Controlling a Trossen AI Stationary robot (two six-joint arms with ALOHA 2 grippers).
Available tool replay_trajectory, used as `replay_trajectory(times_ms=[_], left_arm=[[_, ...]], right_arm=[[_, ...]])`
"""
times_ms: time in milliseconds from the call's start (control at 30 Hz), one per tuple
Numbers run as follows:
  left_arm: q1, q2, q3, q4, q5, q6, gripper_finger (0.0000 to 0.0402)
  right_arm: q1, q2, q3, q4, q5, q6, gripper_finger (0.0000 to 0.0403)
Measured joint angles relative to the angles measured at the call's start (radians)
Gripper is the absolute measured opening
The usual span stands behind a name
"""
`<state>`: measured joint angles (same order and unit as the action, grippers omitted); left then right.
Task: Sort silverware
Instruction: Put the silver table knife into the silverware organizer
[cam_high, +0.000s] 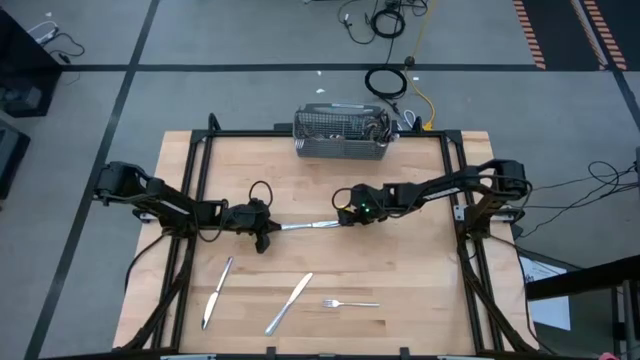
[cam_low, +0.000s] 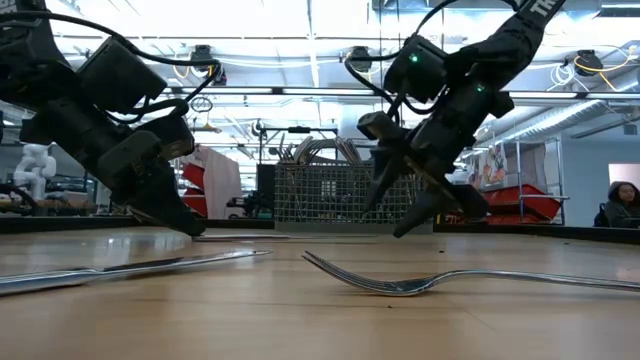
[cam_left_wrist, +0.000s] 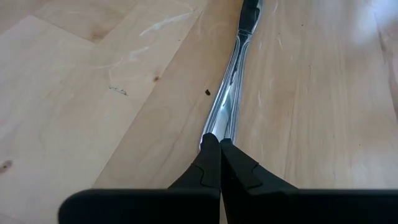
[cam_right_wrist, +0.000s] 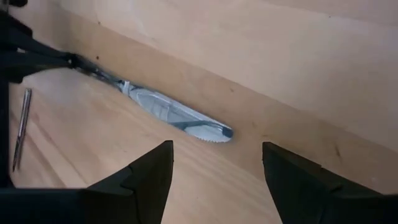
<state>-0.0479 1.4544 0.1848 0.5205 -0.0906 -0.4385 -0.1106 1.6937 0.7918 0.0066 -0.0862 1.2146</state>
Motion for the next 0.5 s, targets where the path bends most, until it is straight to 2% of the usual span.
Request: replay_trajectory(times_ms=[500], left_arm=[[0.001, 0.000, 0.000, 0.004, -0.002, -0.001, 0.0000]], right_arm=[[0.001, 0.088, 0.003, 0.132, 0.006, 0.083, 0.0231]])
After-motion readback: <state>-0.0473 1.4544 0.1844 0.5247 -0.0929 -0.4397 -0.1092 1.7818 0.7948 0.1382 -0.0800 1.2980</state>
